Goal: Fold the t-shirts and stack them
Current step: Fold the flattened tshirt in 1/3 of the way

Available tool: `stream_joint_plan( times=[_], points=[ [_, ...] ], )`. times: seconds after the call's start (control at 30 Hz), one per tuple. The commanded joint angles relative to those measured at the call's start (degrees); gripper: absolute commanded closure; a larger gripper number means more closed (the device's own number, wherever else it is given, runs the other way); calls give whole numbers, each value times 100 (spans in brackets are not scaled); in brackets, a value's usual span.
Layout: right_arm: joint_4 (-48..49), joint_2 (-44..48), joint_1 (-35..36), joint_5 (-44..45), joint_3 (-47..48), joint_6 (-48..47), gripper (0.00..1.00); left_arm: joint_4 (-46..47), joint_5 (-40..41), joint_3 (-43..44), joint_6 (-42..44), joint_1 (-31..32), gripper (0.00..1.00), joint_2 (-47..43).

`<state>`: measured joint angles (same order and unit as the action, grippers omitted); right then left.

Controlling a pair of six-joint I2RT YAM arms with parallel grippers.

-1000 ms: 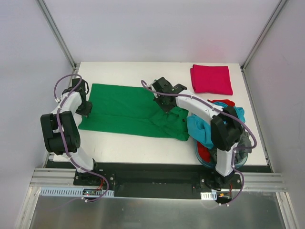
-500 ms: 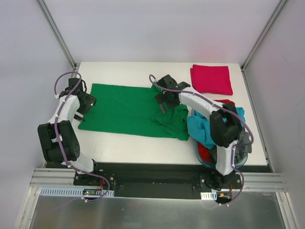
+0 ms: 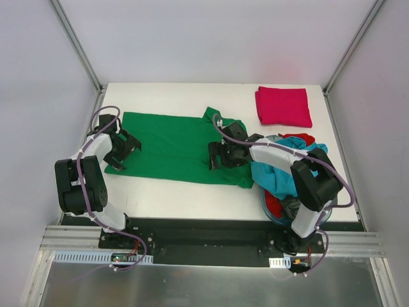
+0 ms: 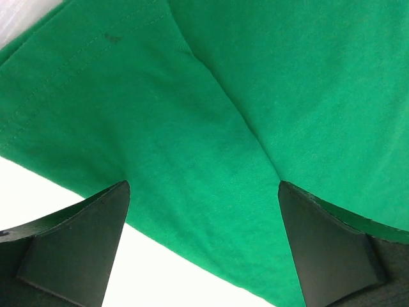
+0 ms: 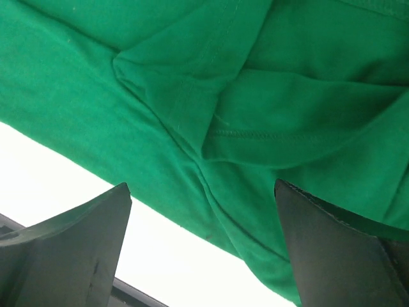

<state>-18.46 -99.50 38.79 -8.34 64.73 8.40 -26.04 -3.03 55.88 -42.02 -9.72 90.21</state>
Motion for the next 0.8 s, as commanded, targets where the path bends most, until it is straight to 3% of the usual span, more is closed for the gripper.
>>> stream_joint_plan(
  times=[0.0,0.2,0.5,0.6,0.77],
  points=[
    [387,-332,-2,33,443,223,4,64,48,11,168,14,1,128],
    [439,-877,-344,798,1084,83,4,-6,268,20,133,14,1,198],
    [361,-1520,-1065,896,2772,-321,4,-138,636,72,168,5,1,216],
    [203,-1204,-1075,518,2704,-514,4,-164,672,73,150,13,1,207],
    [114,-405,-847,-150,1704,-384,4,-164,637,99,133,5,1,242]
  ],
)
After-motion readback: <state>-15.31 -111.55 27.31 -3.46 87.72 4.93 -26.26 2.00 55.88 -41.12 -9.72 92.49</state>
